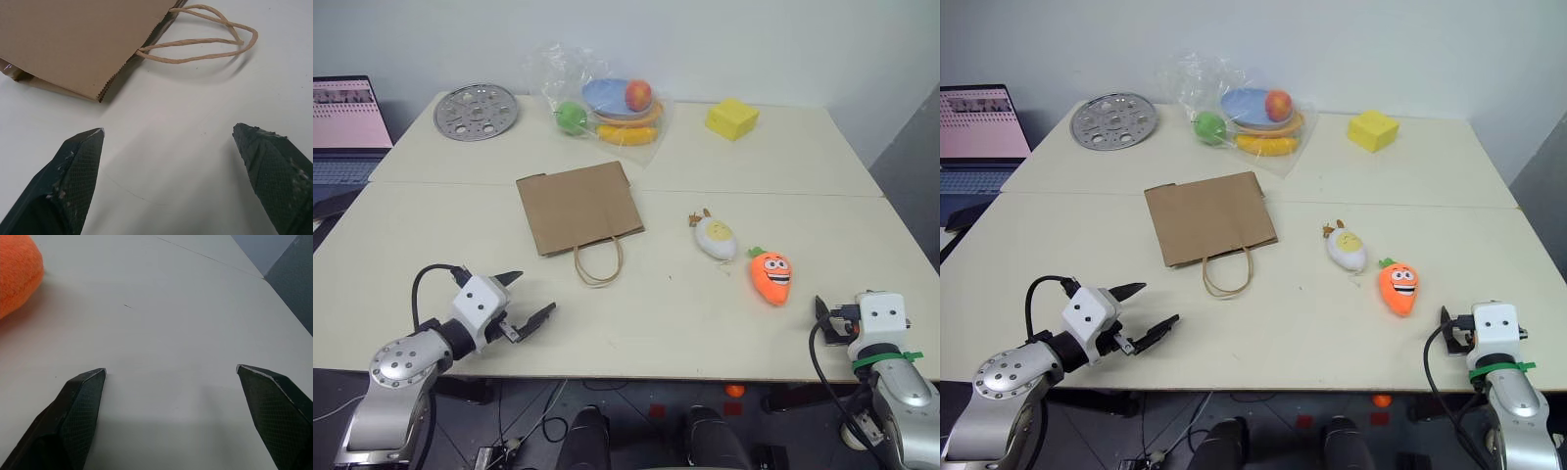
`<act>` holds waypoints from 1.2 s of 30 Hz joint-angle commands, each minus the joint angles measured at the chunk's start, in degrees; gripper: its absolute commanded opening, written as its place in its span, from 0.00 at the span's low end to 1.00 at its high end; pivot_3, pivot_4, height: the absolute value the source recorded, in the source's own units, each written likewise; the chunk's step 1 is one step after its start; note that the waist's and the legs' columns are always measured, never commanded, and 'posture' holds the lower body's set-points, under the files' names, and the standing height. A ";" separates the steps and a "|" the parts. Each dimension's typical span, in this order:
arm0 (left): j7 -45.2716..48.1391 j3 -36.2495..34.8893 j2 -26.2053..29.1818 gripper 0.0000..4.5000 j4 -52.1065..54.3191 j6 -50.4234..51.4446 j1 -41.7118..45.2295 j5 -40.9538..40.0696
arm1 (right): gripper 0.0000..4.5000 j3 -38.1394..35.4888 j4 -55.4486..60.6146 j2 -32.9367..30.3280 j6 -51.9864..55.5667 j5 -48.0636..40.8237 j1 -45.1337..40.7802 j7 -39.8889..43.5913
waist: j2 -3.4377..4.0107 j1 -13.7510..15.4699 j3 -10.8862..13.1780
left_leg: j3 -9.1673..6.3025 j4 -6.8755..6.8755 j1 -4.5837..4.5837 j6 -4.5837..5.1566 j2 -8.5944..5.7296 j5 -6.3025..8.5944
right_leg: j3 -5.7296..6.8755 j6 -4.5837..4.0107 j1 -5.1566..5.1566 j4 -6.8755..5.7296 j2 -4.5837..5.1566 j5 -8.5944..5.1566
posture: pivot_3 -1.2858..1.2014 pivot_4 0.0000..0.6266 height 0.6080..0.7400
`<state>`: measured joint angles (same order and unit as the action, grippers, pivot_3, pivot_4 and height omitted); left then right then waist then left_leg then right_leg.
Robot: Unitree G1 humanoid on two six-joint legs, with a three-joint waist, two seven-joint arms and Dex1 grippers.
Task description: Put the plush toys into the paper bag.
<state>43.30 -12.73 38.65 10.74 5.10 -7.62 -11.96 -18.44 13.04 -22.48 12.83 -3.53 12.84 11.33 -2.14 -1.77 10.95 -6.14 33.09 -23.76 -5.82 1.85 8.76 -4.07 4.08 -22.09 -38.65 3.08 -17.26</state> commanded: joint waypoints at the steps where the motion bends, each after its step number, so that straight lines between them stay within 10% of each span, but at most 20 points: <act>1: 0.14 0.14 0.54 1.00 0.32 -1.86 0.73 0.58 | 1.00 -1.06 0.66 -0.48 -0.29 0.06 1.02 0.35 | 0.00 0.00 0.00 | 0.00 0.00 0.00 0.00 0.00 0.00 | 0.00 0.00 0.00 0.00 0.00 0.00 | 0.52 0.24 1.00; 36: 7.49 13.56 -4.93 1.00 -13.68 -19.17 12.73 4.42 | 1.00 13.21 32.27 -14.35 23.63 -22.08 -14.37 19.71 | 0.17 0.12 0.04 | -0.01 -0.02 -0.11 0.02 0.02 0.01 | 0.10 0.46 -0.02 0.04 0.00 0.17 | 0.52 0.24 1.00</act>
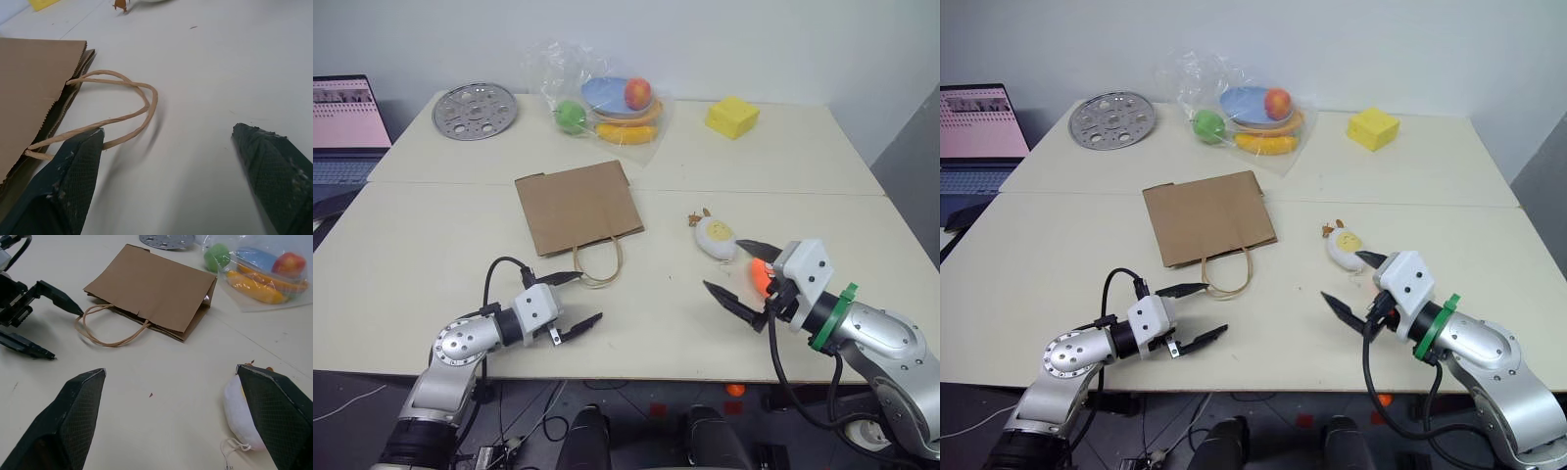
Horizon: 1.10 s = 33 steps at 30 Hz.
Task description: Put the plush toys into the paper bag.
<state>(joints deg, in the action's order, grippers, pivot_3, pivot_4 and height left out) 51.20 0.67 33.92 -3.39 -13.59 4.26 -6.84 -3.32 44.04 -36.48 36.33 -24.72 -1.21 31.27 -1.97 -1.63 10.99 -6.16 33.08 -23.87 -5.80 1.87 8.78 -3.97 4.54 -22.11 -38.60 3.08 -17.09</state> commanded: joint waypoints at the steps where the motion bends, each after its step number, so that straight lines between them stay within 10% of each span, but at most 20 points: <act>1: -0.32 0.37 -0.41 1.00 0.61 -0.28 0.72 -0.74 | 1.00 -2.21 0.95 -0.25 0.00 -0.71 -0.10 -0.43 | 0.00 -0.06 0.00 | 0.01 0.00 0.00 0.00 0.00 0.00 | -0.01 0.00 0.00 0.00 0.00 0.00 | 0.52 0.24 1.00; 13: -1.17 2.91 -1.46 1.00 -0.75 -0.48 2.30 1.54 | 1.00 -3.95 -0.90 0.72 -1.05 -0.72 0.67 -0.94 | 0.01 -0.02 0.00 | 0.01 0.00 0.03 0.00 0.00 0.00 | -0.01 0.02 0.01 -0.02 0.00 0.01 | 0.52 0.24 1.00; 28: -2.70 2.68 -2.40 0.03 0.01 8.36 6.31 -0.39 | 1.00 -2.84 1.59 2.65 0.64 -1.17 0.35 -4.47 | 0.01 -0.12 0.00 | 0.00 0.02 0.03 0.00 0.00 0.00 | 0.00 0.04 0.01 -0.03 -0.01 0.03 | 0.52 0.24 1.00; 33: -0.29 2.21 -2.28 0.01 3.10 14.67 7.33 -4.45 | 1.00 -2.25 1.82 3.07 0.90 -1.18 0.14 -5.15 | 0.00 -0.17 0.00 | 0.00 0.01 0.02 0.00 0.00 0.00 | 0.01 0.05 0.01 -0.04 -0.01 0.03 | 0.52 0.24 1.00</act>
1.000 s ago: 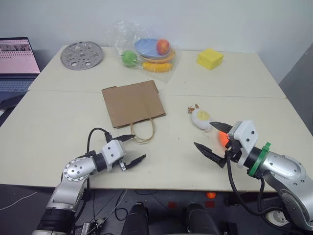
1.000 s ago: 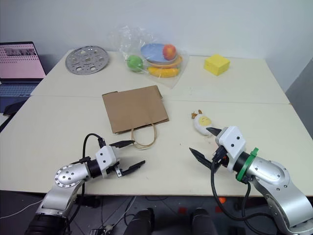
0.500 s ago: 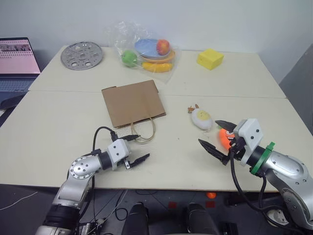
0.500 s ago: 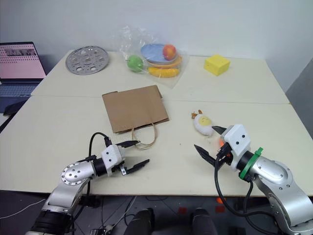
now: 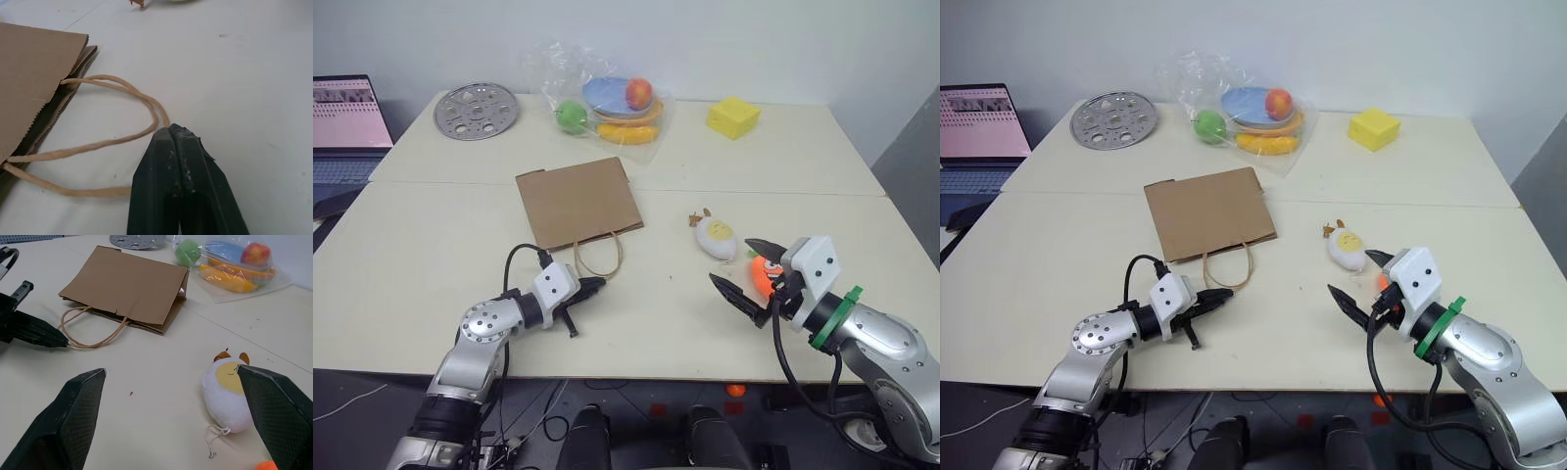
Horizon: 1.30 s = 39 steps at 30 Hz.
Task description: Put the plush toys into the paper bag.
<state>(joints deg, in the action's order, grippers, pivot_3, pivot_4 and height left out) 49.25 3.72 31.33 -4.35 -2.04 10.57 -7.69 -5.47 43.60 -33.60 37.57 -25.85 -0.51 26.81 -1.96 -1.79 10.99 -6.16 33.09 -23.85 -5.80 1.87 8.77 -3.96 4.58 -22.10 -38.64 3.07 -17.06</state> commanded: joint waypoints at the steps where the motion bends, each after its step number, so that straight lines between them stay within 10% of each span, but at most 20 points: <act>1: 2.49 -1.10 0.68 0.01 5.49 6.64 1.67 -5.46 | 1.00 -0.06 2.17 0.27 -0.46 -0.01 -0.51 -0.77 | 0.00 -0.02 0.00 | 0.00 0.00 0.00 0.00 0.00 0.00 | 0.00 0.00 0.00 0.00 0.00 0.00 | 0.52 0.24 1.00; 13: 10.06 -8.62 10.83 0.01 11.93 48.95 18.76 -32.73 | 1.00 1.47 0.63 1.79 -1.38 1.08 -1.71 -2.04 | -0.02 -0.19 0.02 | -0.06 -0.02 -0.01 0.00 0.00 0.00 | 0.05 0.01 -0.02 -0.04 -0.01 -0.01 | 0.52 0.24 1.00; 19: 9.84 -8.77 10.87 0.01 5.84 48.59 25.43 -30.92 | 1.00 2.40 0.14 2.67 -1.77 2.28 -1.93 -2.73 | -0.03 -0.13 0.02 | -0.09 -0.02 -0.04 0.00 0.00 0.00 | 0.09 0.01 -0.05 -0.03 -0.02 -0.01 | 0.52 0.24 1.00; 27: 17.93 -4.25 16.46 0.01 9.24 23.35 10.94 -16.58 | 1.00 2.20 0.42 2.79 -1.80 2.91 -0.83 -3.02 | 0.00 -0.67 0.03 | -0.08 -0.19 -0.04 0.00 0.01 0.01 | 0.08 -0.24 -0.15 -0.05 -0.01 0.06 | 0.52 0.24 1.00; 39: 17.73 -7.35 14.27 0.75 3.94 13.56 2.29 -13.47 | 1.00 3.35 -0.61 3.98 -3.39 3.95 0.96 -2.73 | -0.02 0.19 0.02 | -0.01 -0.04 -0.05 0.00 0.02 0.00 | 0.02 -0.44 -0.07 -0.01 0.01 -0.28 | 0.52 0.24 1.00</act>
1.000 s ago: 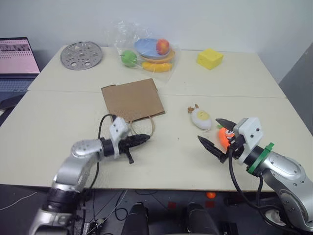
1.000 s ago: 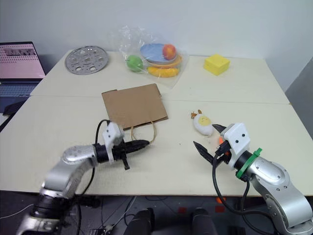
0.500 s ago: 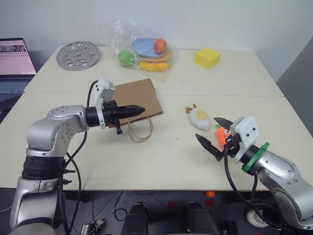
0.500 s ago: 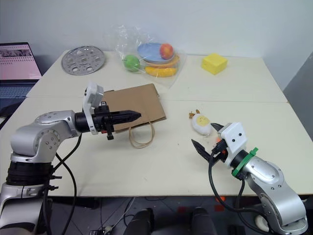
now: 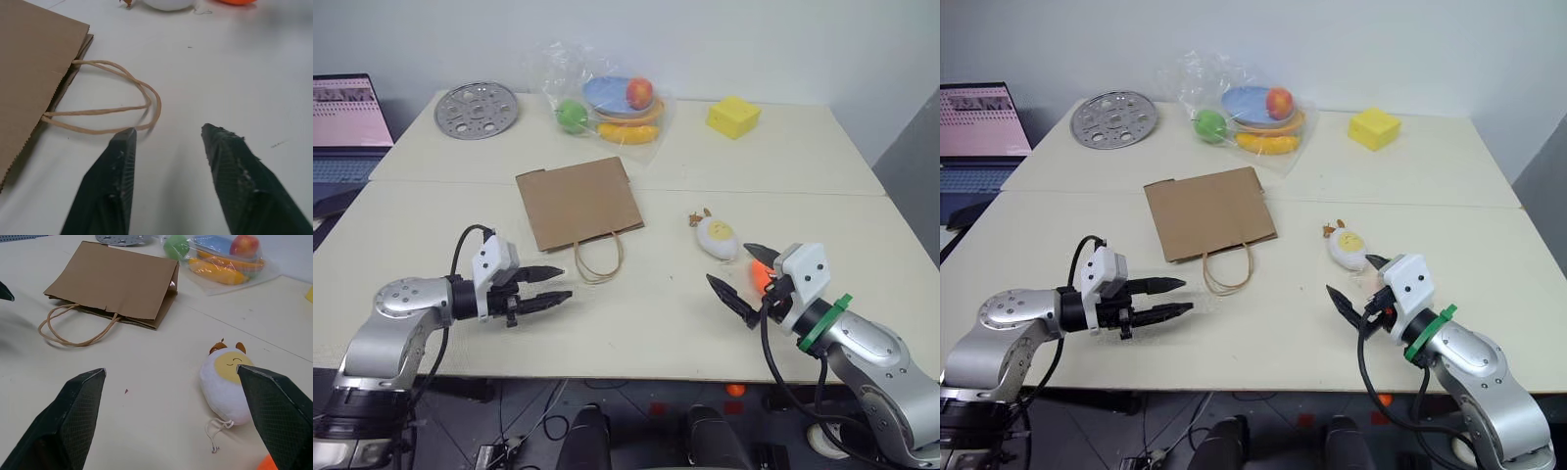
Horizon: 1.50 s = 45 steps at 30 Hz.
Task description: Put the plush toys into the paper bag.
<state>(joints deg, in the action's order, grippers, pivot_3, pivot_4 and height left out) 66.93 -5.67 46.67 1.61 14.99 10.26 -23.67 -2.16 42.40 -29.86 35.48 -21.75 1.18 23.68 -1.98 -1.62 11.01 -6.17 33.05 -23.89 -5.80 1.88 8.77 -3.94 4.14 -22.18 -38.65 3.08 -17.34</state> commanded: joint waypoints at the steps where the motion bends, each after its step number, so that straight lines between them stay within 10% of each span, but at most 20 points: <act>1: 0.33 2.81 -1.39 0.75 -2.95 -4.02 3.28 3.15 | 1.00 0.07 0.52 0.26 -1.31 -0.12 -0.81 0.52 | 0.00 0.04 0.00 | 0.00 0.01 0.00 0.00 0.00 0.00 | 0.00 0.00 0.01 0.00 0.00 0.00 | 0.52 0.24 1.00; 30: 9.58 15.91 -8.27 0.75 -22.67 -13.13 19.74 13.45 | 1.00 -1.98 3.36 2.24 1.61 -1.17 0.80 -2.34 | 0.00 -0.23 0.00 | -0.04 -0.04 0.00 0.01 0.00 0.00 | 0.05 0.28 -0.03 -0.13 -0.03 0.18 | 0.52 0.24 1.00; 45: 23.93 21.61 -6.50 0.75 -31.04 -0.25 30.02 16.08 | 1.00 -1.48 2.89 3.81 1.68 -0.85 0.09 -3.25 | 0.00 -0.64 0.00 | -0.06 -0.03 0.03 0.01 0.00 0.00 | 0.07 0.30 -0.03 -0.20 -0.04 0.17 | 0.52 0.24 1.00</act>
<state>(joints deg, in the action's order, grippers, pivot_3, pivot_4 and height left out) 88.83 14.90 39.41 -29.32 14.49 40.02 -7.97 -3.20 43.34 -26.23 37.57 -22.06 1.70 20.85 -1.98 -2.26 11.01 -6.26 33.02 -23.87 -5.79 1.88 8.77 -3.85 4.43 -22.21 -38.86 3.03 -17.16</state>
